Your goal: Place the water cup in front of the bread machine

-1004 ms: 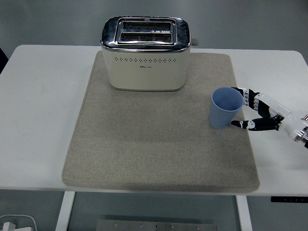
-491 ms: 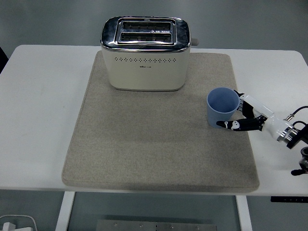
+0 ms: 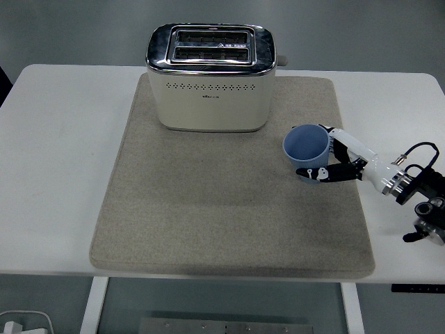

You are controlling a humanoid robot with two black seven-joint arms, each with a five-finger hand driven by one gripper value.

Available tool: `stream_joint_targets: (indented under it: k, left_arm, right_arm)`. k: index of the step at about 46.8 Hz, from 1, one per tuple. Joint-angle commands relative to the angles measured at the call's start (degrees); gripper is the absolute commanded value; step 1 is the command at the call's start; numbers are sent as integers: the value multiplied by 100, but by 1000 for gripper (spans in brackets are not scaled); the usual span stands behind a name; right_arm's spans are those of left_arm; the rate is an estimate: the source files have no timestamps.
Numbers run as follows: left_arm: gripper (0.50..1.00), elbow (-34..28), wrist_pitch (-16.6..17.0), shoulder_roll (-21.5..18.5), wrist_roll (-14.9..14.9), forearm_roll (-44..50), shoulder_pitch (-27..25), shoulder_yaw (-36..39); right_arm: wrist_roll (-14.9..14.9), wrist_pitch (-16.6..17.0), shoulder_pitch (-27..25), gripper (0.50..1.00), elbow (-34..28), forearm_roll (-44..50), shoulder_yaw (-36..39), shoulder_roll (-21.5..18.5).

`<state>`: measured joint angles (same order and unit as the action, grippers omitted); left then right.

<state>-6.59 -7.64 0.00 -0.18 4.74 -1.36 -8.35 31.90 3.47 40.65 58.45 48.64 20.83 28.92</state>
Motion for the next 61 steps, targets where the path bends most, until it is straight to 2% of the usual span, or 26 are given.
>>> stream_joint_targets:
  k: [1, 9, 14, 23, 32, 50, 54, 61]
  left_arm:
    - [1000, 0, 0, 0, 0, 0, 4, 0]
    - [1000, 0, 0, 0, 0, 0, 4, 0]
    - [1000, 0, 0, 0, 0, 0, 4, 0]
    - [1000, 0, 0, 0, 0, 0, 4, 0]
    - [1000, 0, 0, 0, 0, 0, 4, 0]
    - [1000, 0, 0, 0, 0, 0, 4, 0]
    - [1000, 0, 0, 0, 0, 0, 4, 0]
    - [1000, 0, 0, 0, 0, 0, 4, 0]
  right_arm:
    - [0, -66, 153, 500, -9, -92, -158, -1]
    - [-185, -39, 285, 500, -36, -153, -193, 8]
    - [-211, -13, 347, 500, -27, -513, -219, 70]
    - [-439, 57, 417, 500, 228, -733, -176, 105]
    - [-589, 40, 628, 500, 404, -1278, -184, -53]
    - [-686, -347, 672, 500, 211, -1463, -140, -1423]
    - [-624, -540, 646, 500, -9, -1446, -114, -1766]
    - [-396, -628, 628, 500, -466, -1419, -88, -2338]
